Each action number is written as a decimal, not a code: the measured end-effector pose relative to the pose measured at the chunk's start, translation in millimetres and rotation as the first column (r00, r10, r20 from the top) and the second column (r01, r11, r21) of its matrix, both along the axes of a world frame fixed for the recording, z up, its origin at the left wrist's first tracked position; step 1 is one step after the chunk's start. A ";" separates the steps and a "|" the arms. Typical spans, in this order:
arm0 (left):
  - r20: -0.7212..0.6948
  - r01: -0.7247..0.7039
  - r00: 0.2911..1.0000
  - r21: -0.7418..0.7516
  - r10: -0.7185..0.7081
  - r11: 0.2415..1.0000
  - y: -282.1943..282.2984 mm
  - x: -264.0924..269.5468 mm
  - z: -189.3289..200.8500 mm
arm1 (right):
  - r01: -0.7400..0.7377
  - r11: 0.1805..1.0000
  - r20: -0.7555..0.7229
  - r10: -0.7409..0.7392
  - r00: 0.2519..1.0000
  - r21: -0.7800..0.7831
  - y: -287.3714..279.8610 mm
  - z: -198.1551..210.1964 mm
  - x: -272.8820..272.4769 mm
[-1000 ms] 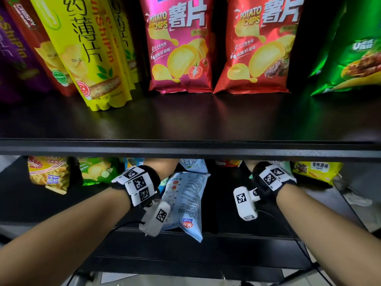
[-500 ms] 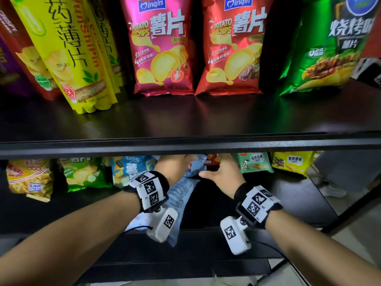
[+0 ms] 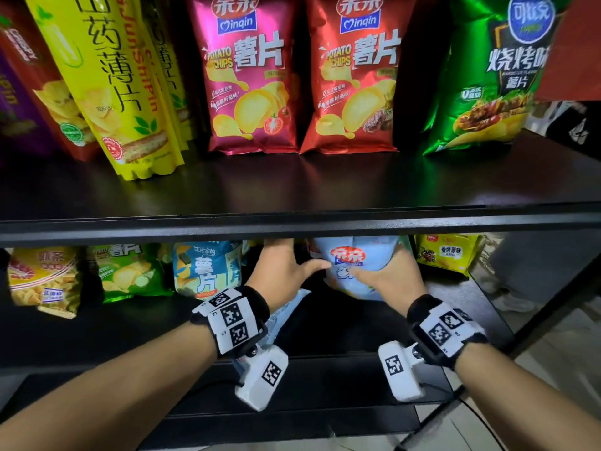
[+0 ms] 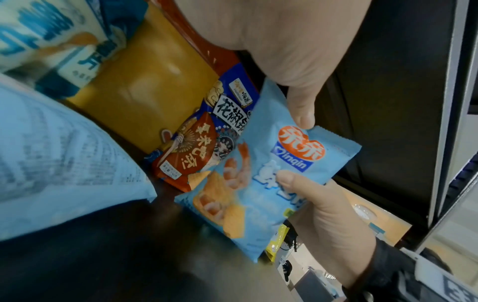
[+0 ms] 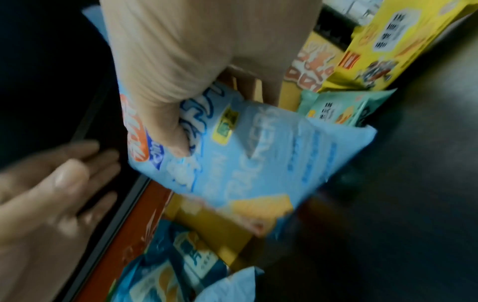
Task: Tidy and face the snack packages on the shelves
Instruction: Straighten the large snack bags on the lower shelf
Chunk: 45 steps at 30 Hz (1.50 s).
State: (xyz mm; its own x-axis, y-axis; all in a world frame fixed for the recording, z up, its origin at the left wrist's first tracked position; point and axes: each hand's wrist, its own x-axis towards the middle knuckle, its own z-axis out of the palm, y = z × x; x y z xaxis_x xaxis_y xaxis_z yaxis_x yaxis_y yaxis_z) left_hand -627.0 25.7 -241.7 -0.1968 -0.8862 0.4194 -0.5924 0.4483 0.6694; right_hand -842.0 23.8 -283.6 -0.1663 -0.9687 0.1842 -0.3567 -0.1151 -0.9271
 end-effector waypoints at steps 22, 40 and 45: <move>-0.628 0.481 0.772 0.470 -0.102 0.741 49.4 -50.0 -32.9 | 0.243 0.961 0.141 -0.261 0.955 0.131 44.9 3.3 -2.9; -0.754 0.543 0.651 0.542 0.086 0.641 53.0 -30.9 -28.6 | -0.207 0.954 0.602 0.036 0.798 0.217 83.7 14.5 7.1; -0.717 0.562 0.691 0.614 0.094 0.555 56.7 -34.3 -34.9 | -0.503 0.775 0.847 -0.075 0.526 0.381 88.5 27.7 8.3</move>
State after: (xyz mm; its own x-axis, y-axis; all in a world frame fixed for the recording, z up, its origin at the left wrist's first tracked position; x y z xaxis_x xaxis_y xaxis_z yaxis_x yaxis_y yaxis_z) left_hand -661.4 82.4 -276.6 -0.4427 -0.8568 -0.2645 0.1476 -0.3606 0.9210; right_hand -833.7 112.3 -255.9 0.2739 -0.8543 -0.4417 0.5057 0.5186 -0.6894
